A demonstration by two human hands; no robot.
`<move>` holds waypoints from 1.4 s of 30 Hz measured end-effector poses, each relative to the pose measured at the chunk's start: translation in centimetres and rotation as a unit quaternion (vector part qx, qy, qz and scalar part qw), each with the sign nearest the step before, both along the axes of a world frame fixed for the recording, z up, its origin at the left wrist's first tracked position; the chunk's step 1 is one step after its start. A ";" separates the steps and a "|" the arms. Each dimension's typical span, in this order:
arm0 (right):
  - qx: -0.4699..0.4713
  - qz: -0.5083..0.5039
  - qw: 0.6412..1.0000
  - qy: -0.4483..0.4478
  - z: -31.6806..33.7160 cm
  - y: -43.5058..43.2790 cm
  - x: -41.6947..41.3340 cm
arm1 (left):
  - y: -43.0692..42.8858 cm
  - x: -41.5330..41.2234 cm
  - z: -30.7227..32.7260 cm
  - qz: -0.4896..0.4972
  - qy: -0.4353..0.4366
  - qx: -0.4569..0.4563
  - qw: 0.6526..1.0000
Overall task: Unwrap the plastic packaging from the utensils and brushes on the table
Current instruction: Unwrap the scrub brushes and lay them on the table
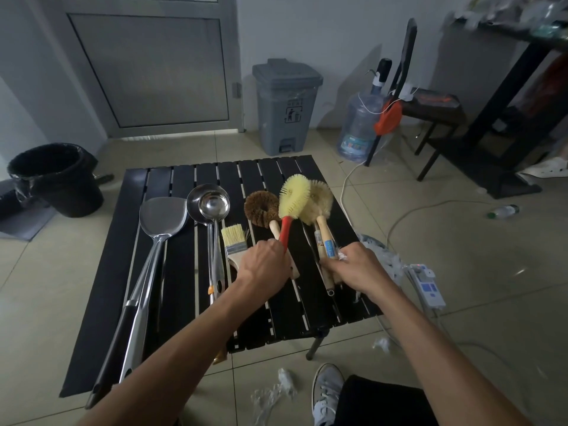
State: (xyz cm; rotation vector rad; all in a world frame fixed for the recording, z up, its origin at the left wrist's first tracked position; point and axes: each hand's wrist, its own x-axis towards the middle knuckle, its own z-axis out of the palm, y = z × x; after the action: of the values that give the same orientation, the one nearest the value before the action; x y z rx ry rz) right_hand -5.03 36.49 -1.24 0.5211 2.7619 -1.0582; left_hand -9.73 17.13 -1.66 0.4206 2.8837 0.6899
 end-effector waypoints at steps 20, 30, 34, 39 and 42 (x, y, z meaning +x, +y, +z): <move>0.103 -0.027 0.994 -0.036 -0.9 0.4 -0.4 | 0.4 -0.4 -1.1 0.088 -0.179 0.207 0.958; 0.139 -0.002 0.990 -0.026 -0.8 -0.1 -0.3 | 0.8 -0.1 -1.0 0.076 -0.095 0.194 0.974; 0.123 -0.008 0.992 -0.032 -0.9 0.1 -0.3 | 1.6 0.2 -0.8 0.095 -0.150 0.285 0.942; 0.127 -0.005 0.991 -0.028 -0.9 0.2 -0.2 | 1.6 0.0 -0.8 0.083 -0.102 0.183 0.974; 0.141 0.000 0.990 -0.025 -0.9 0.2 -0.1 | 1.2 -0.1 -1.2 0.058 -0.059 0.079 0.993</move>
State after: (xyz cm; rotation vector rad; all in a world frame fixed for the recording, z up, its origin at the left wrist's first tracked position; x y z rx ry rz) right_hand -5.15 36.68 -2.16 0.5728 2.8806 -0.6468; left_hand -9.84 18.30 -2.83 0.2244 2.7699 0.9335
